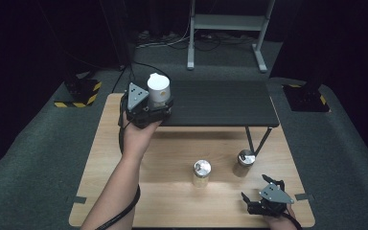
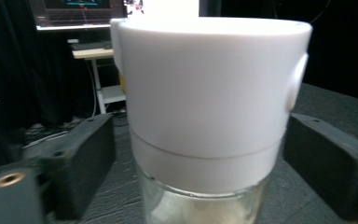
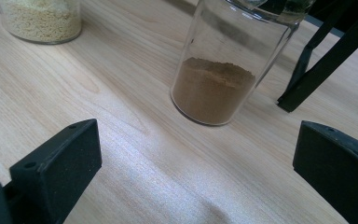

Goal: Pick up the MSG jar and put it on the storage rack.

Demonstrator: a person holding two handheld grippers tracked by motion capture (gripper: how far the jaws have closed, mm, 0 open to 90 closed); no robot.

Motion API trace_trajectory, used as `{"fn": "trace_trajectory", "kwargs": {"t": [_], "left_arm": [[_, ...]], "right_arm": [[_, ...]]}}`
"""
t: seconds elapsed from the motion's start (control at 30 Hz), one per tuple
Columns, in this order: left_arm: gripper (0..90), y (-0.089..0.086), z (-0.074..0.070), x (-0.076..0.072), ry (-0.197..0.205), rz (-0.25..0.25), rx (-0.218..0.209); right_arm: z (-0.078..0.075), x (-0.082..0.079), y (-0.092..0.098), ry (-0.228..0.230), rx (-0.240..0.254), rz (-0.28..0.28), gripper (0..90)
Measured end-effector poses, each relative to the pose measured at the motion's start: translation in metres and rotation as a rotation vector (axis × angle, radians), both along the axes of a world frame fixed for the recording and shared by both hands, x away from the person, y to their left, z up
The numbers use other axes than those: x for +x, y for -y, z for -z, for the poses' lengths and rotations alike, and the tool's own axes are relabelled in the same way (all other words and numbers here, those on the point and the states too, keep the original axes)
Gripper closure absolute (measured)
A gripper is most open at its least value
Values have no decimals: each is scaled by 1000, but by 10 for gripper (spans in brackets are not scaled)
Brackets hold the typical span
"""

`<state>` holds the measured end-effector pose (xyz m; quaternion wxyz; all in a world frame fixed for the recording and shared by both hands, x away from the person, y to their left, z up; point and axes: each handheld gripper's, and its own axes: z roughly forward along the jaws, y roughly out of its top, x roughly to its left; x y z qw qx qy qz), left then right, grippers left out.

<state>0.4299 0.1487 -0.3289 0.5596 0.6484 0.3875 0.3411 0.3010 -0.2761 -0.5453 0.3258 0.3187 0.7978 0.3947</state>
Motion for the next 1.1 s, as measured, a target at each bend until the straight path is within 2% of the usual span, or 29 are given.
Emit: {"fn": "trace_trajectory", "kwargs": {"t": [0.2, 0.5, 1.1], "left_arm": [[2, 0, 1, -3, -7, 11, 3], [2, -9, 3, -13, -6, 3, -12], [2, -24, 9, -40, -1, 8, 4]], "right_arm": [[0, 0, 0, 0, -2, 0, 0], [0, 0, -1, 2, -8, 2, 0], [0, 0, -1, 0, -14, 5, 1]]}}
